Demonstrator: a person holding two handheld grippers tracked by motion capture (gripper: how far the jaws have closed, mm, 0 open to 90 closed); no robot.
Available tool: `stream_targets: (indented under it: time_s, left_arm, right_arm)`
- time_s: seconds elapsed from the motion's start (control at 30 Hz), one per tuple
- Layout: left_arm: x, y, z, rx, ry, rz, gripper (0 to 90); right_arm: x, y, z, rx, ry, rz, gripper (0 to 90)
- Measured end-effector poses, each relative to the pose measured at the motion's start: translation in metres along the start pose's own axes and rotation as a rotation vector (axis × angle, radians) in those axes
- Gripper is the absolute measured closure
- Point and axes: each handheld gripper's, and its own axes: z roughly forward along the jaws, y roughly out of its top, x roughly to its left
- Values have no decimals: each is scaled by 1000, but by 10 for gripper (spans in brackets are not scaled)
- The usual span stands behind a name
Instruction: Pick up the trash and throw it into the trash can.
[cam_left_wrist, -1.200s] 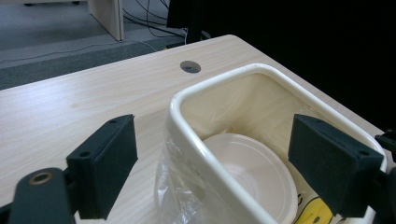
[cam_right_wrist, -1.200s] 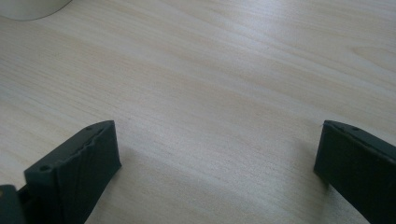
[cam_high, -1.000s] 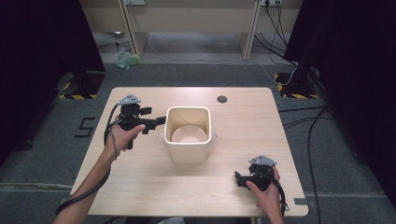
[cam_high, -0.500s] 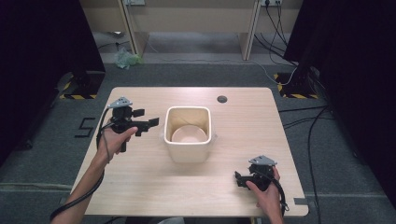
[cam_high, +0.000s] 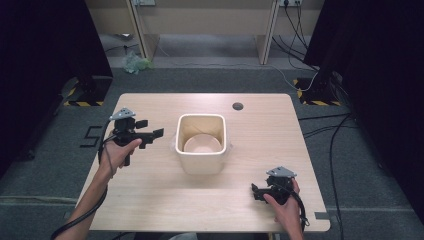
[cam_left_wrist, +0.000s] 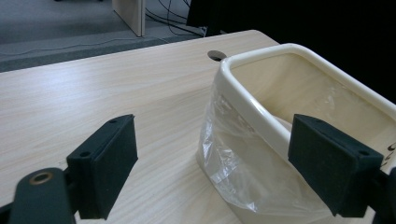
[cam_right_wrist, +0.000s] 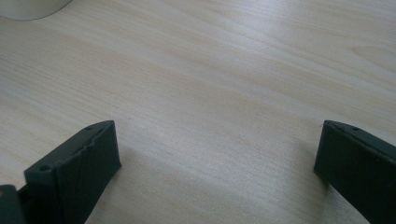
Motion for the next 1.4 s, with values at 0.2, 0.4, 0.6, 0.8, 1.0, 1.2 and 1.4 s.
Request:
stream_targets:
  time_s: [0.2, 0.4, 0.6, 0.8, 1.0, 1.2, 1.4]
  left_arm:
    - [3, -7, -1, -2, 13, -2, 146]
    - [5, -14, -2, -10, 29, -7, 146]
    - [6, -20, -3, -9, 39, -10, 146]
    - [5, -27, -3, -10, 46, -9, 146]
    - [3, -33, -3, -7, 48, -7, 147]
    - [2, -39, -4, -7, 48, -4, 147]
    - [0, -48, -2, 5, 56, 4, 147]
  right_arm:
    - [0, 0, 0, 0, 0, 1, 3]
    - [0, 0, 0, 1, 0, 3, 3]
    - [0, 0, 0, 0, 0, 1, 3]
    - [0, 0, 0, 1, 0, 3, 3]
    - [0, 0, 0, 0, 0, 2, 3]
    - [0, 0, 0, 1, 0, 2, 3]
    - [0, 0, 0, 1, 0, 3, 3]
